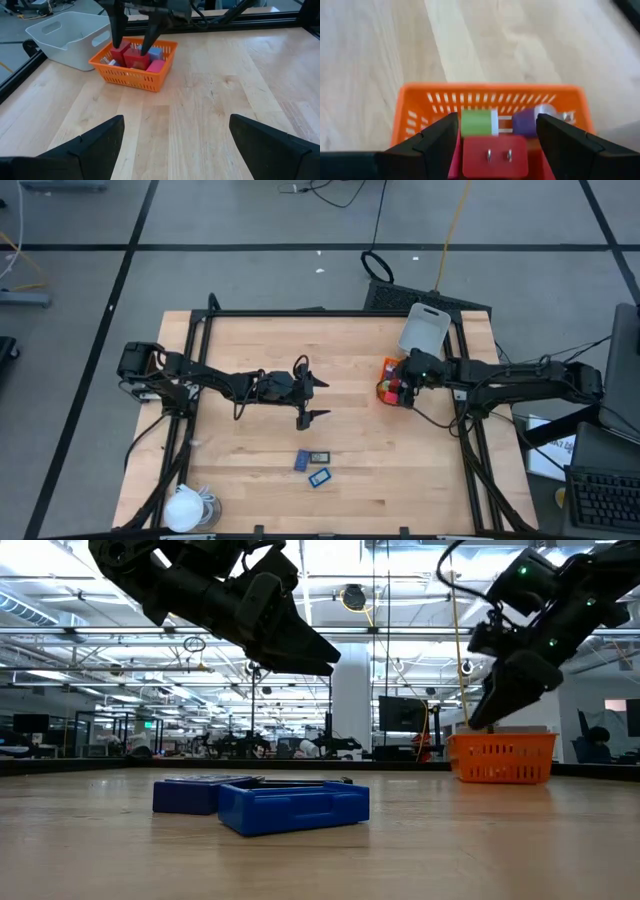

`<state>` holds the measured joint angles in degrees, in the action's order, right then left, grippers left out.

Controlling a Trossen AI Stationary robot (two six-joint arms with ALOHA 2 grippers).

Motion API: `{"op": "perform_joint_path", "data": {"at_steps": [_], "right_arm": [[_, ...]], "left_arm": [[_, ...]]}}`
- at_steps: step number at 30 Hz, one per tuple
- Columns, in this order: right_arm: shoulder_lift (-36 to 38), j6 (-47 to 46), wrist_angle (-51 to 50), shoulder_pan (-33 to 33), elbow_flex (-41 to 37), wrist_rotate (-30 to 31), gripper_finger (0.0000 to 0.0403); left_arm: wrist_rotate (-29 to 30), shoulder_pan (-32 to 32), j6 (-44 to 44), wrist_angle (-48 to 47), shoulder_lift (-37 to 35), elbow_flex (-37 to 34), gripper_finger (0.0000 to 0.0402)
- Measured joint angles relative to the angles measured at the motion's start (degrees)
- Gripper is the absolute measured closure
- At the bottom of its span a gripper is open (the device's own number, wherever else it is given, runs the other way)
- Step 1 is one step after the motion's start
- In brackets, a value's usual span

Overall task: Pick & Place Office items
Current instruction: Adjust the orange bin

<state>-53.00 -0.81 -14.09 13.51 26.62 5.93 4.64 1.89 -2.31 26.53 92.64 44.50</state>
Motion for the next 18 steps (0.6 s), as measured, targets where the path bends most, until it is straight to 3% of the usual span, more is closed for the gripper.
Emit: {"op": "perform_joint_path", "data": {"at_steps": [6,12,18], "right_arm": [[5.56,-4.62,0.24,-0.08,0.01,-0.92,0.0148],[7.82,-11.65,3.61,-1.36,0.07,-18.8,0.0149],[2.48,-16.72,1.43,-10.76,0.07,-16.38,0.0158]], "left_arm": [[0.0,0.0,0.0,-0.23,0.0,0.0,0.0036],[0.0,0.0,-0.23,-0.21,0.0,-0.01,0.0036],[0.93,0.0,-0.42,0.11,0.0,-0.01,0.0036]]}}
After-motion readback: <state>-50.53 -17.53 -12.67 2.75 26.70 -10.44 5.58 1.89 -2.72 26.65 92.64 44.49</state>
